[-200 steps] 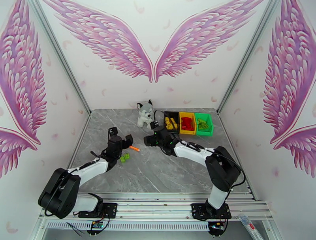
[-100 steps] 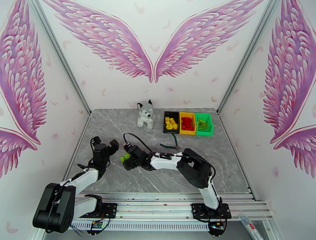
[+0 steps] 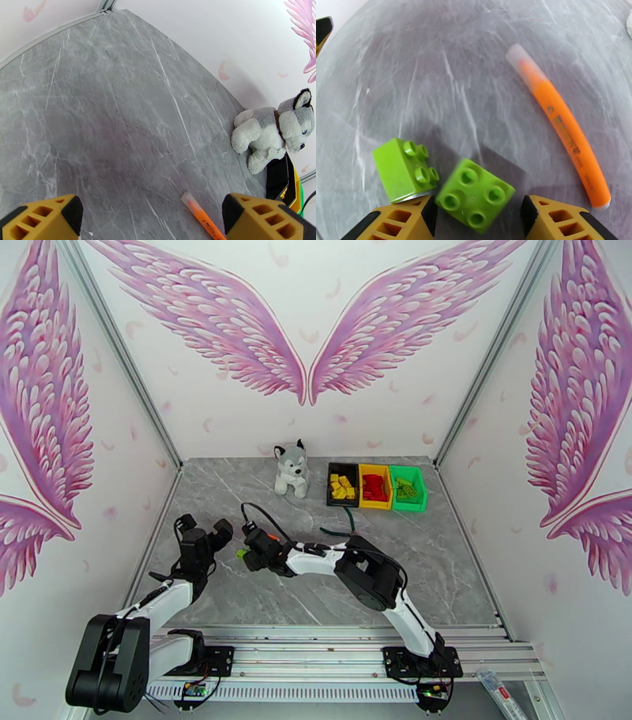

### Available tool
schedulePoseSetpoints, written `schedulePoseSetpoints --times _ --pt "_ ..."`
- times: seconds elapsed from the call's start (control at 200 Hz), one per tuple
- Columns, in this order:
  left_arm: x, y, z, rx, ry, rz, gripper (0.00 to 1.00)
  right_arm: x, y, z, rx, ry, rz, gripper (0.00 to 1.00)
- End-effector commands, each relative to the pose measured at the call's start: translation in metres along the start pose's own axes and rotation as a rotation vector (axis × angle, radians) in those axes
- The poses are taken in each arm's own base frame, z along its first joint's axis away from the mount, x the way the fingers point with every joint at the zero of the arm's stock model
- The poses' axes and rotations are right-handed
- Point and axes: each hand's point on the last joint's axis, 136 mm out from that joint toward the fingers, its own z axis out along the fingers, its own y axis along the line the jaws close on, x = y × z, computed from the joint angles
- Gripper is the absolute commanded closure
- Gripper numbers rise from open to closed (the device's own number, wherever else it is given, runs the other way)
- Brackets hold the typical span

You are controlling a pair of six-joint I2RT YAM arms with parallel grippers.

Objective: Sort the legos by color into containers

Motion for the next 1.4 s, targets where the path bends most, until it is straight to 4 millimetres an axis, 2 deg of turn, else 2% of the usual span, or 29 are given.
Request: schedulePoseSetpoints --times 0.0,0.15,0.32,0.515,0.63,0.72,0.885,1.055,1.215,1.395 --pt "0.004 0.003 0.002 0.013 0.013 -0.007 0.01 0.032 -0.011 0.022 0.081 0.086 0.004 0.41" --pt "0.005 0.001 0.006 0.020 0.021 -0.006 0.01 0.034 -0.011 0.027 0.086 0.095 0.013 0.47" --pt "0.010 -0.003 0.011 0.041 0.040 -0.011 0.01 0.029 -0.013 0.015 0.080 0.066 0.031 0.58" --pt "0.025 -0.019 0.017 0.075 0.075 0.016 0.01 0.014 -0.014 -0.017 0.047 -0.003 0.056 0.67" --pt "0.034 -0.037 0.019 0.116 0.096 0.042 0.01 0.003 -0.027 -0.042 0.042 -0.054 0.088 0.70" --pt "0.043 -0.060 0.018 0.165 0.113 0.081 0.01 -0.004 -0.047 -0.060 0.048 -0.086 0.129 0.71" --pt "0.061 -0.109 0.012 0.255 0.142 0.182 0.01 -0.006 -0.104 -0.087 0.106 -0.117 0.219 0.76" --pt "0.086 -0.158 0.009 0.382 0.210 0.254 0.01 0.005 -0.186 -0.113 0.219 -0.130 0.356 0.81" --pt "0.128 -0.212 0.005 0.510 0.290 0.351 0.01 0.015 -0.265 -0.143 0.334 -0.172 0.504 0.84" --pt "0.184 -0.277 -0.003 0.655 0.374 0.461 0.01 0.028 -0.354 -0.178 0.479 -0.236 0.707 0.86"
